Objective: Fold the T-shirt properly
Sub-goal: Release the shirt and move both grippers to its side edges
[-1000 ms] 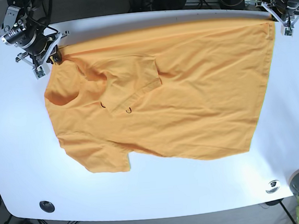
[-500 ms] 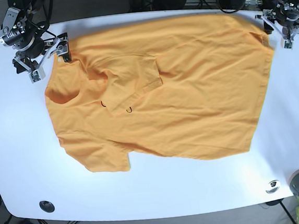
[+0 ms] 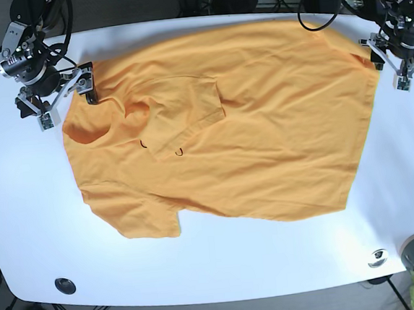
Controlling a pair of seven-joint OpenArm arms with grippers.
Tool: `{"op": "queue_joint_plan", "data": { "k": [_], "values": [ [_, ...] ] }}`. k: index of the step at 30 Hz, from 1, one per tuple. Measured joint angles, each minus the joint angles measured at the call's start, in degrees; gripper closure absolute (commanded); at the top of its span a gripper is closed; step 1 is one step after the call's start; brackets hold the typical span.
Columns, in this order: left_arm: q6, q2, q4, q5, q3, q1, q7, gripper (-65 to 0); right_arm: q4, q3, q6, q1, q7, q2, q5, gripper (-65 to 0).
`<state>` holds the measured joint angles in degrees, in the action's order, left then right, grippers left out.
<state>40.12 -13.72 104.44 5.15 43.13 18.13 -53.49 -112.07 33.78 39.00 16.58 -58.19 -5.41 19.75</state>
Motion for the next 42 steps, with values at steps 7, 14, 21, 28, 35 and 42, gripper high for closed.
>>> {"op": "queue_joint_plan", "data": {
  "k": [7, 14, 21, 28, 35, 42],
  "values": [
    [0.02, -0.13, 0.48, 4.79, 0.09, -2.29, -2.47, -33.2, 0.00, 0.04, -0.17, -2.71, -0.37, 0.02, -0.09, -65.0],
    [0.00, -0.11, 0.55, 8.48, -0.63, -6.47, -2.73, -33.2, 3.02, 0.13, -0.22, -10.25, 0.04, -0.26, -0.57, -65.0],
    [0.13, -0.11, 0.55, 2.58, -5.97, -12.63, -2.49, -33.2, 12.37, 0.20, -0.42, -16.79, -0.33, -2.05, -1.22, -65.0],
    [0.04, -0.13, -1.01, -2.43, -8.57, -17.44, -2.54, -33.2, 22.99, 0.00, -0.42, -24.59, 0.35, -5.22, -0.76, -65.0],
    [0.00, -0.11, -5.11, -4.39, -8.41, -20.26, -2.60, -33.2, 37.18, 0.11, -0.66, -31.34, 2.84, -9.81, -1.53, -65.0],
    [0.02, -0.11, -7.26, -4.98, -8.41, -20.61, -2.51, -33.2, 51.34, 0.02, -0.83, -33.83, 8.11, -12.00, -1.46, -65.0]
  ]
}}
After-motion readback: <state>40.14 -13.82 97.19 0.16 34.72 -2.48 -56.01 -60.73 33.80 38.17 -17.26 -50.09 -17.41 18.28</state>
